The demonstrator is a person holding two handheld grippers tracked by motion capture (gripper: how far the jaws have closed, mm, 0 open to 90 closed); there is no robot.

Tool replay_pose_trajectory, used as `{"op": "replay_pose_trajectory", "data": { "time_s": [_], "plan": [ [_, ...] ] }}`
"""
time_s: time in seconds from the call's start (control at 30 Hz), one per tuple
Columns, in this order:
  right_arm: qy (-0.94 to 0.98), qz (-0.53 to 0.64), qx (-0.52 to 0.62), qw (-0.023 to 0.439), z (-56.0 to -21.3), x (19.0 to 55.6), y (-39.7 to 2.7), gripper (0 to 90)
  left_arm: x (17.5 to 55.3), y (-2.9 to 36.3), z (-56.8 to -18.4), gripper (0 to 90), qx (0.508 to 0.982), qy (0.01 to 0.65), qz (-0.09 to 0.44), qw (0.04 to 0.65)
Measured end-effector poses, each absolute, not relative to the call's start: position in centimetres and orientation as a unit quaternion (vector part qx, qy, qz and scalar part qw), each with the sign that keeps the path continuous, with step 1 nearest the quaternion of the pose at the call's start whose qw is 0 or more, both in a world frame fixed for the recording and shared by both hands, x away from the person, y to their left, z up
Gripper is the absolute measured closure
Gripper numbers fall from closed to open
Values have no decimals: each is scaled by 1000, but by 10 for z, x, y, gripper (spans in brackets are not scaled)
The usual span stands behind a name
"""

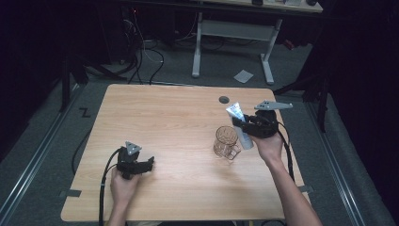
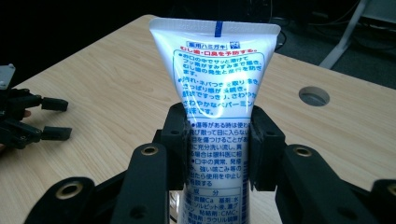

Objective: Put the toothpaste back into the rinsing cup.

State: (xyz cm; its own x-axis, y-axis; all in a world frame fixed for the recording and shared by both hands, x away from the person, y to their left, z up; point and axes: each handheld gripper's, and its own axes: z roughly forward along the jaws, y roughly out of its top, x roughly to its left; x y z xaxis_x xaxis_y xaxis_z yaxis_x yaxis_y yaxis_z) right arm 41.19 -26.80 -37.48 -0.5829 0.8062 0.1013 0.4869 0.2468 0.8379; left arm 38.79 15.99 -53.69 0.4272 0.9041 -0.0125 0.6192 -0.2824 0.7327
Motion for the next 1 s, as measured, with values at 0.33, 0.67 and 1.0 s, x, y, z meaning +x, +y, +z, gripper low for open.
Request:
{"op": "replay_pose_trajectory", "data": {
  "time_s": [0.33,0.67,1.0],
  "plan": [
    [770,456,409,177,-376,417,-258,651,388,160,-537,194,773,493,209,340],
    [767,471,400,172,-373,422,-249,650,388,160,-537,194,774,492,209,340],
    [768,468,403,171,-370,428,-246,650,387,160,-537,194,773,492,209,341]
  ]
}}
